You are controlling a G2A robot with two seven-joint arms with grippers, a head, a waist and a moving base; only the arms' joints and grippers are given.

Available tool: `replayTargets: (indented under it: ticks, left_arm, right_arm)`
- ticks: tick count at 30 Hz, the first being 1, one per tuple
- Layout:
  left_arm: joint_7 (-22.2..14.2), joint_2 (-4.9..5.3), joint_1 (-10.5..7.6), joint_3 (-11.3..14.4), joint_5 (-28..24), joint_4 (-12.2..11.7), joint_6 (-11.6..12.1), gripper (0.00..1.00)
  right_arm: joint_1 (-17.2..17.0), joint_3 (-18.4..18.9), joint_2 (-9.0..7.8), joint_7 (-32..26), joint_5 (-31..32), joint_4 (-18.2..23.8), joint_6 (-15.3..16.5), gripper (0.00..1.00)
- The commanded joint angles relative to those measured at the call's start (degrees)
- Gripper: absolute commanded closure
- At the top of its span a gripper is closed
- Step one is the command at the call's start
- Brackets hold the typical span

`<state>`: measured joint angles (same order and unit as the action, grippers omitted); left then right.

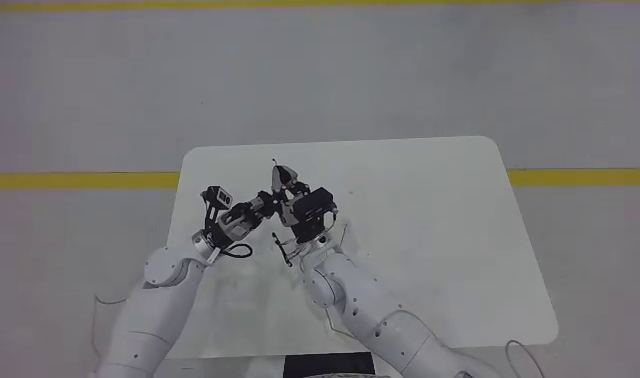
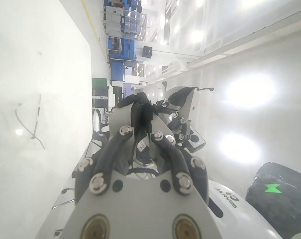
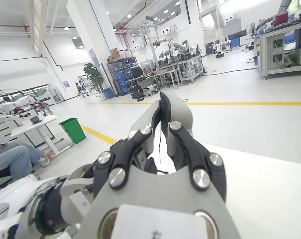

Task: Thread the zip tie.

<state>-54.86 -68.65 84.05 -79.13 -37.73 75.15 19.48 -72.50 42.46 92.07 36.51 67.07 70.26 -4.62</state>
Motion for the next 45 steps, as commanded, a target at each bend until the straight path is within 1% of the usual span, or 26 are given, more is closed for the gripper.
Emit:
replayTargets:
  ticks: [1,2,3,10,12,14,19,26,34,45]
  left_arm:
    - [-0.80,-0.02,-0.20,-0.27,-0.19,-0.16,0.00,1.00]
    - [-1.38,-0.06,-0.27,-0.36,-0.12,-0.09,0.00,1.00]
    - [-1.39,-0.08,-0.38,-0.69,0.16,-0.10,0.00,1.00]
    - [-1.39,-0.08,-0.38,-0.69,0.16,-0.10,0.00,1.00]
    - [0.14,-0.11,-0.22,-0.24,0.63,0.44,-0.32,1.00]
    - [0.74,-0.07,-0.02,0.03,0.59,0.76,-0.38,1.00]
    - [-0.36,0.04,0.17,0.41,-1.43,0.87,-0.76,1.00]
    - [-0.36,0.04,0.17,0.41,-1.43,0.87,-0.76,1.00]
    - [-0.36,0.04,0.17,0.41,-1.43,0.87,-0.76,1.00]
    - [-0.36,0.04,0.17,0.41,-1.43,0.87,-0.76,1.00]
  right_arm:
    - [0.14,0.03,0.11,0.09,-0.08,-0.29,-0.15,1.00]
    - [0.14,0.03,0.11,0.09,-0.08,-0.29,-0.15,1.00]
    - [0.14,0.03,0.11,0.09,-0.08,-0.29,-0.15,1.00]
    - [0.14,0.03,0.11,0.09,-0.08,-0.29,-0.15,1.00]
    - [0.14,0.03,0.11,0.09,-0.08,-0.29,-0.15,1.00]
    - [-0.23,0.40,0.03,-0.84,0.10,0.22,-0.13,1.00]
    - [-0.90,1.21,-0.03,-2.05,0.68,0.89,-0.03,1.00]
    - [-0.90,1.21,-0.03,-2.05,0.68,0.89,-0.03,1.00]
    - [-2.20,2.06,-0.24,-4.10,2.09,2.75,0.39,1.00]
    - [-2.91,2.32,0.11,-4.89,2.50,2.99,0.18,1.00]
